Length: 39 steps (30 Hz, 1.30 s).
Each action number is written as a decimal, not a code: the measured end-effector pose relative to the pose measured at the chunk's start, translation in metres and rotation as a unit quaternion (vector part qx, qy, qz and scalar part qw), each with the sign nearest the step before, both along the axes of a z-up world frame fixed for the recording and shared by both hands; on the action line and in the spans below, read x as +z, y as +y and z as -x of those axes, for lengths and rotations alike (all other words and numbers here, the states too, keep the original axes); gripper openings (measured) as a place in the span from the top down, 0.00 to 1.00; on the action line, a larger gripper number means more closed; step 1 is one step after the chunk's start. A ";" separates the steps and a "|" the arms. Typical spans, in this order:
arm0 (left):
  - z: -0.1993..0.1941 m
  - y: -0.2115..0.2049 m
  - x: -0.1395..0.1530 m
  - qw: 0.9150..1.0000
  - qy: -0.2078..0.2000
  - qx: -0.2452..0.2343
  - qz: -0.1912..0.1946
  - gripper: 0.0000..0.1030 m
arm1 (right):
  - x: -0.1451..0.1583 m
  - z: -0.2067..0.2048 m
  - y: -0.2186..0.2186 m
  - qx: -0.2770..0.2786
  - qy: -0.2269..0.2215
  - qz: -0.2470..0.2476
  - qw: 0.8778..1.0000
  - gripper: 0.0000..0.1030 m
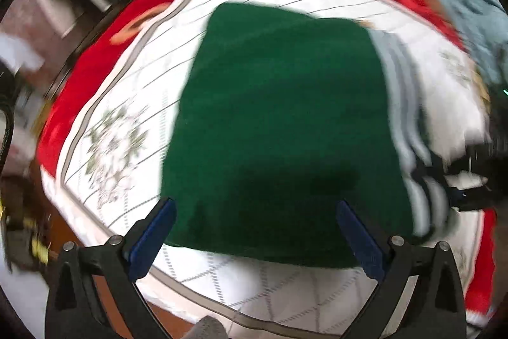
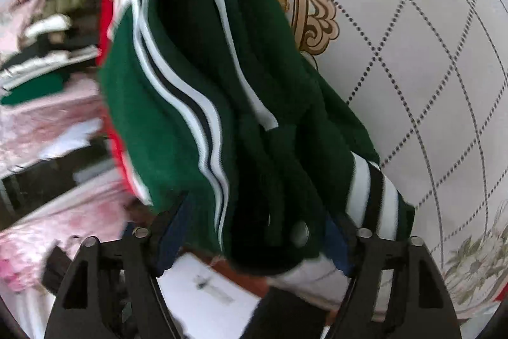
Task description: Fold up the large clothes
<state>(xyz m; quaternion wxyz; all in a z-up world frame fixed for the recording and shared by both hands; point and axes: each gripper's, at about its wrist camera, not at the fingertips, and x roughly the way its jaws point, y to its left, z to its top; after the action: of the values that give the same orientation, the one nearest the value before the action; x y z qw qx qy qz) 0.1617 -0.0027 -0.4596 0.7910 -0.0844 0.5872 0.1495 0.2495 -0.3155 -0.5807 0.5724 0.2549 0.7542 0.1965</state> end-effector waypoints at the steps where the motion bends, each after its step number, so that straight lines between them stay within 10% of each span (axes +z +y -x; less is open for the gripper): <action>1: -0.001 0.007 -0.003 1.000 0.005 0.012 -0.005 0.00 | 0.002 0.001 0.004 0.004 -0.006 0.002 1.000 0.76; 9: -0.017 0.037 -0.010 0.998 0.018 0.058 -0.027 0.00 | 0.070 0.021 -0.021 -0.053 -0.057 -0.043 0.996 0.84; 15: -0.020 0.049 -0.030 0.996 0.051 0.072 -0.008 0.00 | -0.008 0.025 -0.037 -0.015 0.015 0.104 0.994 0.89; 21: -0.042 0.056 0.001 0.998 0.015 0.049 -0.021 0.00 | 0.037 -0.001 -0.041 -0.024 -0.020 0.125 0.992 0.89; 25: -0.080 0.073 0.007 0.998 -0.006 0.048 -0.036 0.00 | 0.068 -0.028 -0.040 -0.061 -0.058 0.067 0.994 0.31; 33: -0.132 0.098 0.015 0.996 -0.034 0.045 -0.068 0.00 | 0.028 -0.124 0.043 -0.076 -0.083 -0.026 0.993 0.28; 37: -0.139 0.105 0.013 0.996 -0.029 0.049 -0.067 0.00 | 0.017 -0.134 0.064 -0.065 -0.067 -0.029 0.995 0.84; 39: -0.143 0.109 0.009 0.996 -0.025 0.051 -0.063 0.00 | 0.044 -0.123 0.059 -0.077 -0.100 -0.024 0.992 0.89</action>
<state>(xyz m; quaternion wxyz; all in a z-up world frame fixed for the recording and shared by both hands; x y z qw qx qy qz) 0.3044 0.1059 -0.4510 0.8002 -0.0685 0.5520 0.2242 0.3730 -0.2563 -0.5370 0.6522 0.3049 0.6663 0.1943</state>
